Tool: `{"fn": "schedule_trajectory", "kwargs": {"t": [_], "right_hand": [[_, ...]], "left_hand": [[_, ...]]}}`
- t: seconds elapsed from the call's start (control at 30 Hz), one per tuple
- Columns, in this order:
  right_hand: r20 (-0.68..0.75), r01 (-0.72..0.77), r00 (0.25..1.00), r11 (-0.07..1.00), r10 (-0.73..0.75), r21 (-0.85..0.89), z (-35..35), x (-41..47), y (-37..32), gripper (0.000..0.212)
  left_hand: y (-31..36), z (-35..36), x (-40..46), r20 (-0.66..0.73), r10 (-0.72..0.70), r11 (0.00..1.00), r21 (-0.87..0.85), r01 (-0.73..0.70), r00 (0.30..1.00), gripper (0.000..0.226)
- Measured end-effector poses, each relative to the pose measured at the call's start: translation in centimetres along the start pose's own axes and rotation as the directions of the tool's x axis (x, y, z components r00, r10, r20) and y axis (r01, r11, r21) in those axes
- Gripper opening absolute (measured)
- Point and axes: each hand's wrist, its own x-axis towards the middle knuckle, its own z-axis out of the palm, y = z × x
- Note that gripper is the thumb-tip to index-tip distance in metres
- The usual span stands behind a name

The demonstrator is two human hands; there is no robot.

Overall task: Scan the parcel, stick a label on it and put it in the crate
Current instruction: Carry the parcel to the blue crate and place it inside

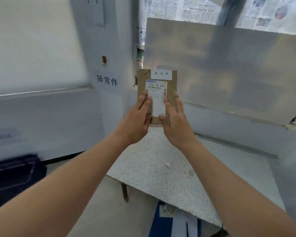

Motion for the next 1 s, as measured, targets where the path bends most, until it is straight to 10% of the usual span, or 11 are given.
{"fn": "schedule_trajectory", "kwargs": {"t": [1.0], "right_hand": [[0.336,0.325,0.8,0.83,-0.497,0.454,33.9,11.4,-27.1,0.056]], "left_hand": [[-29.1,-21.3,-18.5,-0.237,-0.546,0.767,0.245,0.593,0.804,0.059]]}}
